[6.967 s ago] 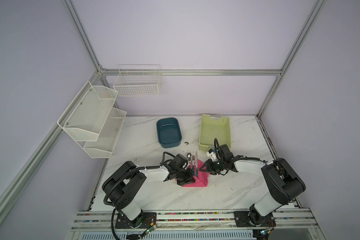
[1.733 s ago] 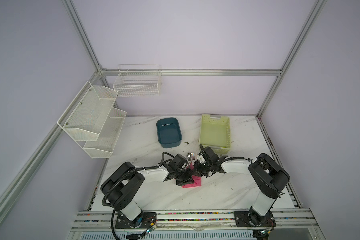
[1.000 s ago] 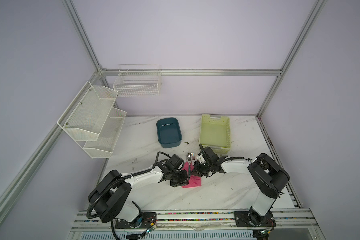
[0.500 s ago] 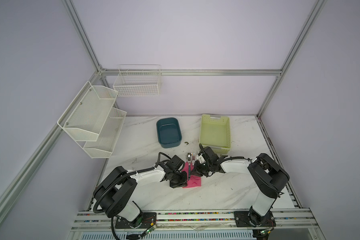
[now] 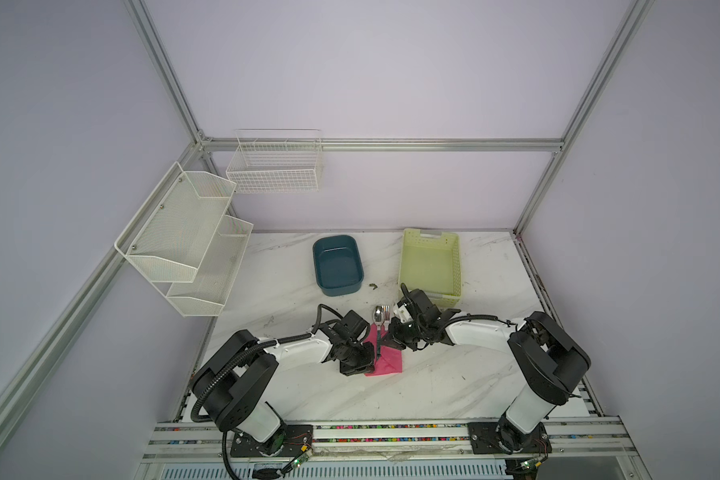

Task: Place the utensils on the paper napkin and roll it up

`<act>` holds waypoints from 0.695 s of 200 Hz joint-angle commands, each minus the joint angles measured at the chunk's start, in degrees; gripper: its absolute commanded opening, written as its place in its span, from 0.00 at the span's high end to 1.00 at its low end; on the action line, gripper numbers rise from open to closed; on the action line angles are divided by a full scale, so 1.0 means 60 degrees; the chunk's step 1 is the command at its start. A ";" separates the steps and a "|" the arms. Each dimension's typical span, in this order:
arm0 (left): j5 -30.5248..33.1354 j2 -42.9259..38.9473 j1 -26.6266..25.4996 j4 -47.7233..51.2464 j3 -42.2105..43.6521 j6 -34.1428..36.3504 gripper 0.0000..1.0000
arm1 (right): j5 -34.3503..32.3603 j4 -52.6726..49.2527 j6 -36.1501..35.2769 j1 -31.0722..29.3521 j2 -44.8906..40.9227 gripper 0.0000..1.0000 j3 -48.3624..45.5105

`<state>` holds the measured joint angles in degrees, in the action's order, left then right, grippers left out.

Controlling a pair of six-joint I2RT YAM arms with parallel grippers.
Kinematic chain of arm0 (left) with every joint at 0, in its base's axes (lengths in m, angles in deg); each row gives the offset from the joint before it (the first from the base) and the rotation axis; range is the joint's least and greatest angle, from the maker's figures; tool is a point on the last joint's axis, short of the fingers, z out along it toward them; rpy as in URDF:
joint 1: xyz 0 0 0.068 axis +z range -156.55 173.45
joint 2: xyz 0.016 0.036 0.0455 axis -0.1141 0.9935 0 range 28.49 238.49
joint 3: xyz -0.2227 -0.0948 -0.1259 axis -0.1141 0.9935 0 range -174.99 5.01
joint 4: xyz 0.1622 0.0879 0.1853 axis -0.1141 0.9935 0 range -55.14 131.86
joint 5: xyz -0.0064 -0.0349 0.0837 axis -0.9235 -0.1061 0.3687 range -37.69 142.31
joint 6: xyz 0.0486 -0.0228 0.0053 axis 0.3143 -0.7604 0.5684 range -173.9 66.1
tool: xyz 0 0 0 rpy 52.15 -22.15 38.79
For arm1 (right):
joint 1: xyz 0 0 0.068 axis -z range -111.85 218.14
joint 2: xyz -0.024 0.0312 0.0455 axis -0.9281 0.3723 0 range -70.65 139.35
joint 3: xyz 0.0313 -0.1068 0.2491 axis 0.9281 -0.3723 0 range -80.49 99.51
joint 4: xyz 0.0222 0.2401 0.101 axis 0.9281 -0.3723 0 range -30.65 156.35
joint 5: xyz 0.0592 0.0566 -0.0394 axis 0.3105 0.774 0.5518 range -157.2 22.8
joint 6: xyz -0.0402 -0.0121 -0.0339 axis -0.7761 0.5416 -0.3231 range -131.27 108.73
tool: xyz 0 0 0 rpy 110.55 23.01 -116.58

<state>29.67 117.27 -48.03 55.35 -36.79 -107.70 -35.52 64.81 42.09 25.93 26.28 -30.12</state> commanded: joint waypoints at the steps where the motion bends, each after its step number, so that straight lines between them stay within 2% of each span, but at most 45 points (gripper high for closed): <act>1: -0.0080 0.0141 0.0068 -0.0149 -0.0212 0.0148 0.94 | -0.0138 -0.0035 0.0332 -0.0220 -0.0236 1.00 0.0273; 139: -0.0097 0.0176 0.0055 -0.0237 -0.0239 0.0105 0.94 | -0.0153 0.0856 0.0963 -0.0858 0.0460 1.00 0.0424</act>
<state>28.91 117.68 -47.83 54.63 -36.79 -107.70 -36.33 67.63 46.11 21.38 27.92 -29.22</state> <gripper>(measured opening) 0.060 0.056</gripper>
